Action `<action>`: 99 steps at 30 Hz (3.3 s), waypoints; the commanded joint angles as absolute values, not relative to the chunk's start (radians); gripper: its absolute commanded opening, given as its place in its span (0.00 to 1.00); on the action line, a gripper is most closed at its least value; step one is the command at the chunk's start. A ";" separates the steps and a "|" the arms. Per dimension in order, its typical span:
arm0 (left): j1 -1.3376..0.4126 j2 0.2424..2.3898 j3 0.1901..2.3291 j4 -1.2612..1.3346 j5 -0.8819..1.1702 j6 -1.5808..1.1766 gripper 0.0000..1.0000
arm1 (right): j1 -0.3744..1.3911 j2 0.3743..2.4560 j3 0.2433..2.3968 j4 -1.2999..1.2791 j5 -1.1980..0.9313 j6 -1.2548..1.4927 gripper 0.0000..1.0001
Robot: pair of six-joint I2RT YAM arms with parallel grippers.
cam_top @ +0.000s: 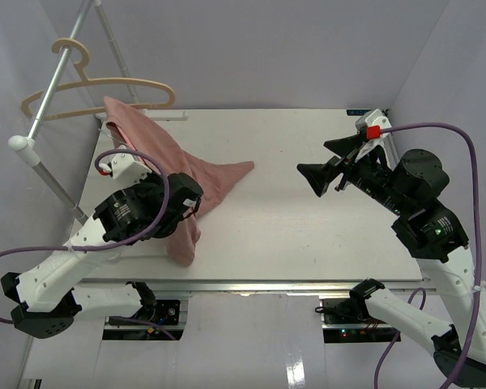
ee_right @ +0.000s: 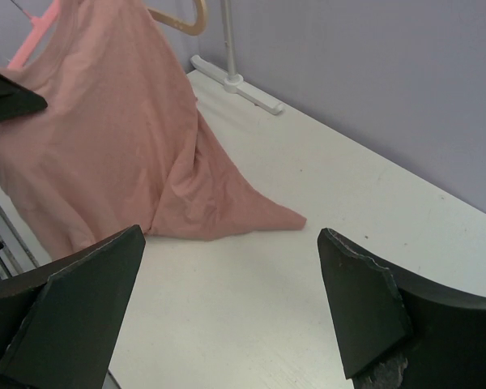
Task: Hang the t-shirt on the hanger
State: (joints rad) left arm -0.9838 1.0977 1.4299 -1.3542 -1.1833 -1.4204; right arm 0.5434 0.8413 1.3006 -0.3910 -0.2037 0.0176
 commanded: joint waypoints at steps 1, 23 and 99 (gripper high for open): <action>-0.921 1.099 1.492 -1.376 -1.332 -1.356 0.00 | 0.542 0.841 1.304 -0.339 -0.199 0.013 0.94; -0.766 0.932 1.268 -0.362 -1.270 -0.395 0.00 | 0.543 0.826 1.286 -0.334 -0.238 0.011 0.94; -0.321 1.258 1.659 -1.293 -0.761 -1.054 0.00 | 0.554 0.823 1.206 -0.312 -0.255 0.005 0.95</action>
